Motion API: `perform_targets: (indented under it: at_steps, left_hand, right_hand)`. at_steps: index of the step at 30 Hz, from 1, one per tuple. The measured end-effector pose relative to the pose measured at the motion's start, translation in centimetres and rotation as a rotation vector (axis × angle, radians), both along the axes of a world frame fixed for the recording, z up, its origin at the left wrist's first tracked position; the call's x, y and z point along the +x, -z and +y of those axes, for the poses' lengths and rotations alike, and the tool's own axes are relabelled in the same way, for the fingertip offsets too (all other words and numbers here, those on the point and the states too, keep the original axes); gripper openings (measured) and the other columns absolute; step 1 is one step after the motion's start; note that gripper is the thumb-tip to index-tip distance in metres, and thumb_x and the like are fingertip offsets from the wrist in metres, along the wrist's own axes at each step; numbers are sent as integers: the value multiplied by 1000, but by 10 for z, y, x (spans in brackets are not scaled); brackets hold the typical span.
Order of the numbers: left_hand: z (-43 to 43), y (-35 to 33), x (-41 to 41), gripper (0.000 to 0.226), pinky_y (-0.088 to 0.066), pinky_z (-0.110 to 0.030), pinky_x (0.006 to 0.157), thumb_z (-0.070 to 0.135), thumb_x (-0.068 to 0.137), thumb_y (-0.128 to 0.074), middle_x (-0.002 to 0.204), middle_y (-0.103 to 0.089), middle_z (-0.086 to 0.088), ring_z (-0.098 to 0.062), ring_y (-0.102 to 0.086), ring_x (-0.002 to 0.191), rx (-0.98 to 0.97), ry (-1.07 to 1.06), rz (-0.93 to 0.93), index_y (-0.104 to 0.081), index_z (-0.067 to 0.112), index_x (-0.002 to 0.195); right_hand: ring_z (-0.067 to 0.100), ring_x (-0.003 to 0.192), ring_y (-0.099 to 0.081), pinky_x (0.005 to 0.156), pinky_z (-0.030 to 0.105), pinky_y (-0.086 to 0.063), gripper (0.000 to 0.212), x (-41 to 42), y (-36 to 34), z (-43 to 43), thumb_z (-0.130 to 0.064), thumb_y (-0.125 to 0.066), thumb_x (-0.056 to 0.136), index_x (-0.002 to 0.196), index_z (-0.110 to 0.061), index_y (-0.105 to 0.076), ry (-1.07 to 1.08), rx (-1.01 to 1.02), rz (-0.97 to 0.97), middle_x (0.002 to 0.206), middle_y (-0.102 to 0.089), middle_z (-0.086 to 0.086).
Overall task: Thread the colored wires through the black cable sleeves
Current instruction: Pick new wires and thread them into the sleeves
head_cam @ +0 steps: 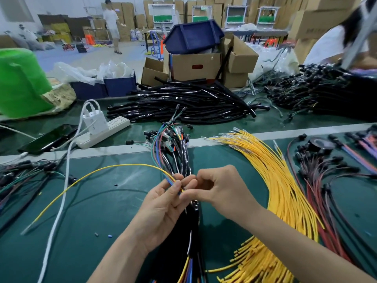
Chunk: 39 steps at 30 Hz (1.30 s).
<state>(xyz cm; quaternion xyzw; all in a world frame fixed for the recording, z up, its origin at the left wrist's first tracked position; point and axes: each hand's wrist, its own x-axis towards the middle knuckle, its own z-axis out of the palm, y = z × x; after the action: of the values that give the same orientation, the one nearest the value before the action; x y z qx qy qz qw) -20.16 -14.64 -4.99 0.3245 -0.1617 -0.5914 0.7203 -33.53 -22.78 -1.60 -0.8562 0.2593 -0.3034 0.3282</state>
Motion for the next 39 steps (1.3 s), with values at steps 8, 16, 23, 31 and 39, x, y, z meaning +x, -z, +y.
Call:
perform_targets:
  at_steps: [8,16,23,31,39]
  left_hand:
    - [-4,21,14,16,-58,-33,65,11,58,-69,84,-73,-14,-17,-72,74,-23,-2,-58,-74,9,73]
    - [-4,32,10,66,19,-40,114,17,96,22,146,-14,-40,-42,-17,141,-277,259,185,-14,-17,140]
    - [-13,30,15,48,0,-42,118,0,98,5,149,-10,-37,-41,-10,143,-286,363,136,-8,-19,141]
    - [-23,28,10,48,7,-43,118,0,98,5,149,-10,-37,-39,-13,143,-361,440,192,-7,-20,140]
    - [-26,29,18,48,14,-44,114,1,98,5,146,-13,-41,-44,-16,141,-365,438,233,-11,-20,139]
  right_hand:
    - [5,44,-49,49,18,-39,47,-57,-27,-32,-59,-70,72,61,-14,-64,142,16,75,49,-57,-9]
    - [38,98,-62,80,37,-48,23,-245,-3,-203,-17,-62,87,99,0,-71,1058,57,621,103,-67,26]
    - [38,98,-62,86,45,-53,21,-261,19,-235,-13,-64,87,104,-1,-66,1228,134,533,107,-65,25]
    - [38,109,-58,87,39,-47,27,-260,20,-241,0,-48,90,111,-2,-64,1343,94,683,118,-60,25]
    - [36,127,-38,95,43,-39,35,-248,24,-230,-7,-49,92,126,3,-48,1364,-1,742,132,-49,22]
